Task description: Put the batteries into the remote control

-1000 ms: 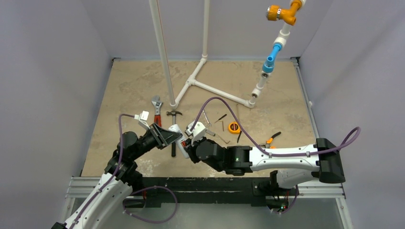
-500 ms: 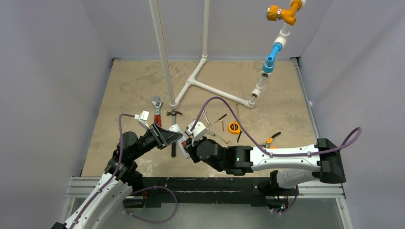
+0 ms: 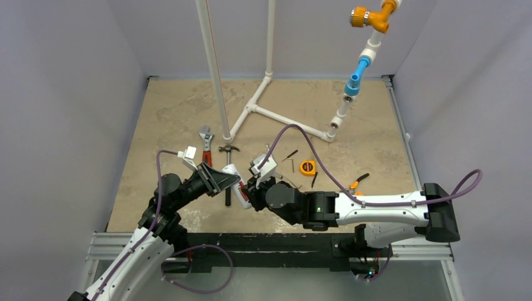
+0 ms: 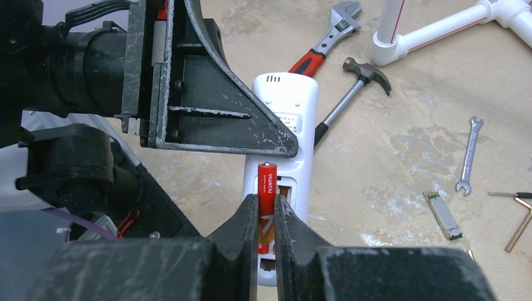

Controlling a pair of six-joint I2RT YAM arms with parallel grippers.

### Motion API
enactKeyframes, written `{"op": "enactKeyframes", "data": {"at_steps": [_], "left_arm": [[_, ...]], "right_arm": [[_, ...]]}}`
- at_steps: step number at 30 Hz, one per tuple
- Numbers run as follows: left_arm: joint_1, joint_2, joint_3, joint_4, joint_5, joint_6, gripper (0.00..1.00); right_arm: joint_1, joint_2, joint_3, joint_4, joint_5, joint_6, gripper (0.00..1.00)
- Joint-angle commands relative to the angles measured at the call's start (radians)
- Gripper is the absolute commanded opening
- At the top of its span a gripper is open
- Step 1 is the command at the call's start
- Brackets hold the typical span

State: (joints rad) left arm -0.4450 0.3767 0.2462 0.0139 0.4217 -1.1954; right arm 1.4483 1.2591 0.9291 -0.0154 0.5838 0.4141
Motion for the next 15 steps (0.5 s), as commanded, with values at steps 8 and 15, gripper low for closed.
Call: {"op": "enactKeyframes", "data": {"at_steps": [8, 15], "left_arm": [[0.005, -0.01, -0.013, 0.095, 0.025, -0.061, 0.0], [0.003, -0.011, -0.014, 0.108, 0.028, -0.079, 0.0]], "right_arm": [[0.007, -0.007, -0.012, 0.062, 0.027, -0.001, 0.05], [0.006, -0.004, -0.024, 0.065, 0.035, 0.008, 0.07]]}}
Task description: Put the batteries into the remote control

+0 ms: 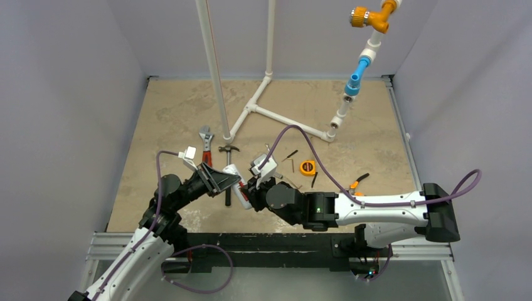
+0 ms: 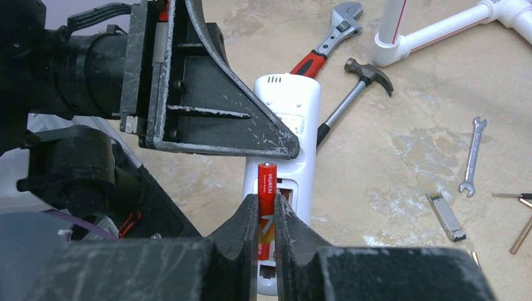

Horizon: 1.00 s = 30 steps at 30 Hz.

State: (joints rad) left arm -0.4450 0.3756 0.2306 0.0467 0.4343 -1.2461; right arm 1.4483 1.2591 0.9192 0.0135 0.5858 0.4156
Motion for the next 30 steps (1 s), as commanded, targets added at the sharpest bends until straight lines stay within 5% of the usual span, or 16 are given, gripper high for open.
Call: {"op": "enactKeyframes", "data": {"at_steps": [1, 21, 30], "left_arm": [[0.004, -0.01, 0.001, 0.078, 0.016, -0.032, 0.0], [0.003, -0.017, -0.006, 0.089, 0.022, -0.046, 0.0], [0.003, -0.012, -0.005, 0.092, 0.023, -0.046, 0.0]], "right_arm": [[0.006, -0.004, -0.015, 0.036, 0.036, 0.007, 0.07], [0.006, 0.013, -0.005, 0.011, 0.049, 0.028, 0.15], [0.006, 0.019, 0.007, -0.01, 0.037, 0.029, 0.29]]}}
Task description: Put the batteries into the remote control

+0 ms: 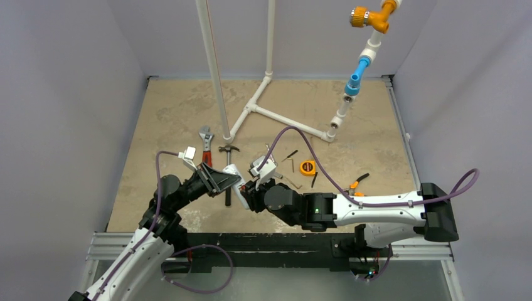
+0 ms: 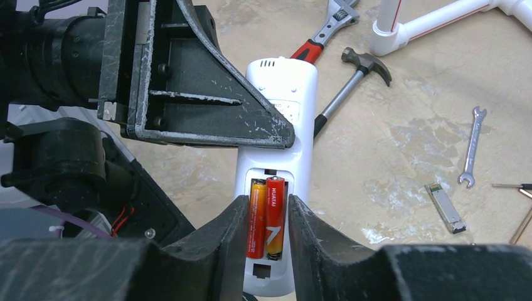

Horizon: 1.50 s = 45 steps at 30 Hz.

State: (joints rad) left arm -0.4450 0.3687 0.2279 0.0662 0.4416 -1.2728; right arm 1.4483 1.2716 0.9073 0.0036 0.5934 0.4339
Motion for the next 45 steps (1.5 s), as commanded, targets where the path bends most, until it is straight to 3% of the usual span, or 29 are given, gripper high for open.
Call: {"op": "enactKeyframes", "data": {"at_steps": [1, 9, 14, 19, 23, 25, 33, 45], "left_arm": [[0.003, -0.006, -0.003, 0.072, 0.016, -0.02, 0.0], [0.003, -0.006, -0.002, 0.074, 0.028, -0.016, 0.0], [0.004, -0.002, -0.011, 0.103, 0.067, -0.011, 0.0], [0.003, 0.033, -0.025, 0.201, 0.154, -0.009, 0.0], [-0.006, 0.073, -0.027, 0.264, 0.224, -0.001, 0.0], [-0.029, 0.096, -0.025, 0.276, 0.235, 0.009, 0.0], [-0.185, 0.158, -0.019, 0.32, 0.151, 0.048, 0.0], [-0.201, 0.252, -0.006, 0.4, 0.18, 0.05, 0.0]], "right_arm": [[0.006, 0.005, 0.019, -0.001, 0.03, 0.01, 0.29], [0.006, -0.081, 0.039, 0.009, 0.016, -0.12, 0.3], [0.004, -0.154, 0.036, -0.045, -0.122, -0.327, 0.45], [-0.07, -0.289, -0.022, -0.129, -0.496, -0.595, 0.44], [-0.321, -0.398, -0.1, -0.114, -0.91, -0.653, 0.43], [-0.387, -0.428, -0.142, -0.091, -1.038, -0.727, 0.44], [-0.391, -0.419, -0.154, -0.125, -1.146, -0.822, 0.42], [-0.38, -0.382, -0.266, 0.117, -1.256, -0.802, 0.26]]}}
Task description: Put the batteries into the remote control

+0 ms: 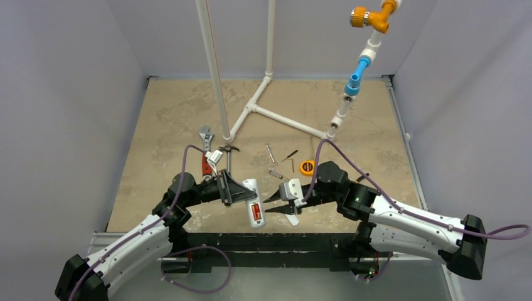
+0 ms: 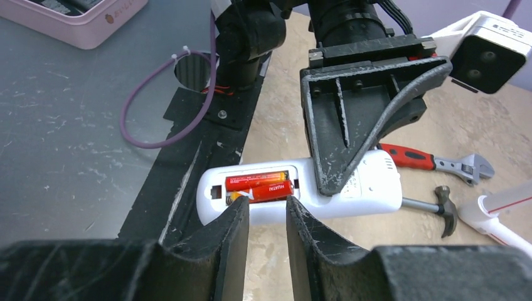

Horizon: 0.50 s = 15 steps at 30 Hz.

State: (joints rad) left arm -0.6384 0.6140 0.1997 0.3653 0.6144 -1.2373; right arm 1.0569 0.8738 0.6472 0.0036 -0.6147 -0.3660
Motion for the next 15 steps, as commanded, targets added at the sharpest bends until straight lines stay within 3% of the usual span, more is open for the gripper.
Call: {"op": "enactKeyframes", "data": {"at_steps": [1, 15], "left_arm": [[-0.009, 0.009, 0.022, 0.104, 0.007, 0.014, 0.0], [-0.009, 0.018, 0.024, 0.114, 0.018, 0.015, 0.0]], "right_arm": [[0.014, 0.026, -0.006, 0.125, -0.049, 0.0, 0.26], [0.031, 0.101, 0.011, 0.165, -0.027, -0.011, 0.27]]}}
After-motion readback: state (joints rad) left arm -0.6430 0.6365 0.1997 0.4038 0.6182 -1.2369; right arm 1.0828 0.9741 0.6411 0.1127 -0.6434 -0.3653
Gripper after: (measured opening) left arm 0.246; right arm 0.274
